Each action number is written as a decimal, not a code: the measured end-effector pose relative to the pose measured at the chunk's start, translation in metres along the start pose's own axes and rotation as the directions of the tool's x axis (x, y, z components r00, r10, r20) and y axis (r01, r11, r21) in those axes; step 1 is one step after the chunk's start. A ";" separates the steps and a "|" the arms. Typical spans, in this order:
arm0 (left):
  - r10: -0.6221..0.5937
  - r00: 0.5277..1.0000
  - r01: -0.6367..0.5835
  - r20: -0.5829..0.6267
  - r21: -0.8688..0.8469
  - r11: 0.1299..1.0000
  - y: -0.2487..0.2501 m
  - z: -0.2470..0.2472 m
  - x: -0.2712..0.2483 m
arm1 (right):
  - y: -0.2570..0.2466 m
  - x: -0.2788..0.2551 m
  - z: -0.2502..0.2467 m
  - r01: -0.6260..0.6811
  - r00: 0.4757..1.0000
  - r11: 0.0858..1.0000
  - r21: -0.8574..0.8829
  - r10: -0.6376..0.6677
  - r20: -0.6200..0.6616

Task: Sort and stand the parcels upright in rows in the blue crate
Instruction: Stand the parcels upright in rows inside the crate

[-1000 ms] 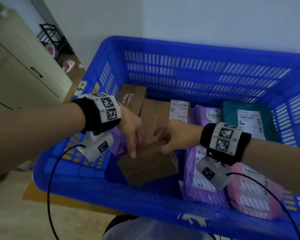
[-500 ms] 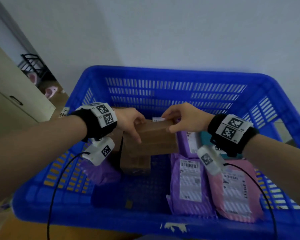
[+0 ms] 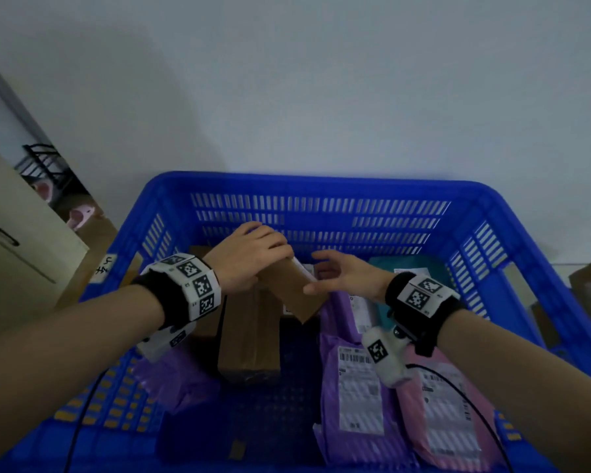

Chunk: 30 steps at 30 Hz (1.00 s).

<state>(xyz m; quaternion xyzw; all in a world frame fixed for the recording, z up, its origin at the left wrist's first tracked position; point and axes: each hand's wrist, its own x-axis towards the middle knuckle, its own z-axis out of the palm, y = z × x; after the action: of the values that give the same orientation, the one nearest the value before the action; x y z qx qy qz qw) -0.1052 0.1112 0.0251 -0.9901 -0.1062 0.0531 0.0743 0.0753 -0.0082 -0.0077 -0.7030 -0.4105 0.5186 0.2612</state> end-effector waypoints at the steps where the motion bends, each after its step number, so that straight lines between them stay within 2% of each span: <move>1: 0.025 0.999 -0.025 -0.036 -0.003 1.000 0.003 0.000 0.001 | 0.001 0.000 0.002 0.002 1.000 1.000 0.013 -0.002 0.013; 4: 0.104 0.986 -0.101 -0.132 0.026 0.995 0.005 0.004 0.004 | 0.002 0.000 0.005 0.011 1.000 0.998 0.057 -0.011 0.011; 6: 0.081 0.982 -0.082 -0.171 0.006 0.997 0.007 0.008 0.007 | 0.005 0.001 0.006 0.005 1.000 0.999 0.053 -0.004 -0.020; 8: -0.074 0.991 0.057 -0.116 -0.142 0.988 0.013 0.011 0.009 | 0.010 0.002 0.009 0.001 0.995 1.000 0.018 0.001 -0.103; 9: -0.192 0.980 0.172 -0.049 -0.273 0.946 0.016 0.014 0.009 | 0.013 0.002 0.010 -0.007 0.987 1.000 -0.003 0.006 -0.158; 11: -0.352 0.932 0.337 0.083 -0.557 0.759 0.021 0.022 0.009 | 0.020 0.004 0.013 -0.046 0.964 0.999 -0.002 0.044 -0.261; 14: -0.325 0.908 0.392 0.266 -0.814 0.429 0.035 0.031 0.012 | 0.033 0.009 0.021 -0.112 0.934 0.990 0.089 0.135 -0.331; 15: -0.306 0.893 0.412 0.331 -0.873 0.260 0.042 0.034 0.014 | 0.037 0.011 0.024 -0.133 0.927 0.986 0.098 0.158 -0.339; 17: -0.277 0.826 0.481 0.491 -0.870 -0.109 0.053 0.038 0.019 | 0.050 0.016 0.032 -0.194 0.922 0.974 0.117 0.221 -0.318; 18: -0.256 0.791 0.507 0.556 -0.829 -0.234 0.056 0.043 0.022 | 0.056 0.018 0.036 -0.221 0.924 0.967 0.131 0.250 -0.288; 19: -0.240 0.763 0.531 0.600 -0.794 -0.296 0.059 0.048 0.024 | 0.062 0.020 0.040 -0.249 0.929 0.958 0.141 0.277 -0.244; 20: -0.235 0.743 0.553 0.626 -0.773 -0.310 0.062 0.052 0.025 | 0.067 0.023 0.045 -0.262 0.936 0.955 0.137 0.286 -0.203; 23: -0.249 0.710 0.599 0.659 -0.751 -0.278 0.068 0.065 0.025 | 0.083 0.032 0.057 -0.294 0.945 0.950 0.107 0.306 -0.117; 27: -0.217 0.689 0.659 0.691 -0.723 -0.207 0.076 0.073 0.019 | 0.084 0.026 0.063 -0.362 0.931 0.930 -0.061 0.357 -0.074; 30: -0.188 0.668 0.677 0.720 -0.693 -0.248 0.078 0.076 0.018 | 0.085 0.024 0.063 -0.377 0.926 0.922 -0.085 0.373 -0.067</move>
<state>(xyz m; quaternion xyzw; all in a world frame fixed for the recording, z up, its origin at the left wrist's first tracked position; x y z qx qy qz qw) -0.0815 0.0503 -0.0638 -0.5855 -0.4767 0.1029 -0.6476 0.0452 -0.0362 -0.1075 -0.7929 -0.2864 0.5211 0.1330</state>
